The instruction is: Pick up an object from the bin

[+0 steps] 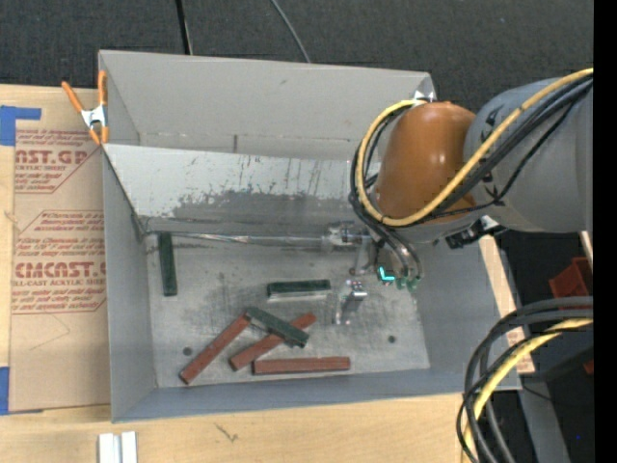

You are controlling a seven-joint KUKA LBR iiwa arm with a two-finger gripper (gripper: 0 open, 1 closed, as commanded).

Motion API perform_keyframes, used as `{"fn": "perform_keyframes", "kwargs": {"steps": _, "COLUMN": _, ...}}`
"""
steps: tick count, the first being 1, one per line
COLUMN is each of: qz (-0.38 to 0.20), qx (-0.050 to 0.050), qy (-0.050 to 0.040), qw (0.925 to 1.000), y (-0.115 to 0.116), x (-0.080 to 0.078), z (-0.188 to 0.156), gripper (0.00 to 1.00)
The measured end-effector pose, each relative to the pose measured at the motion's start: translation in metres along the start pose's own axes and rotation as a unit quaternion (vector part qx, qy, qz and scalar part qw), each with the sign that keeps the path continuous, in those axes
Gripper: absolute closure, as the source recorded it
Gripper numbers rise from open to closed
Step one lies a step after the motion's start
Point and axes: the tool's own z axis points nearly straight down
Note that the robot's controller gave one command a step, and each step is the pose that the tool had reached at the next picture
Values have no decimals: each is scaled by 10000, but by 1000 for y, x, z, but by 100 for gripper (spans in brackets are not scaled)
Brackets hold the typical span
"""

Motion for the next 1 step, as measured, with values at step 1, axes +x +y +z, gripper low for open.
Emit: {"fn": "perform_keyframes", "kwargs": {"steps": 1, "qz": 0, "qx": 0, "qy": -36, "qw": 10000, "y": 0, "x": -2, "z": -3, "gripper": 0}}
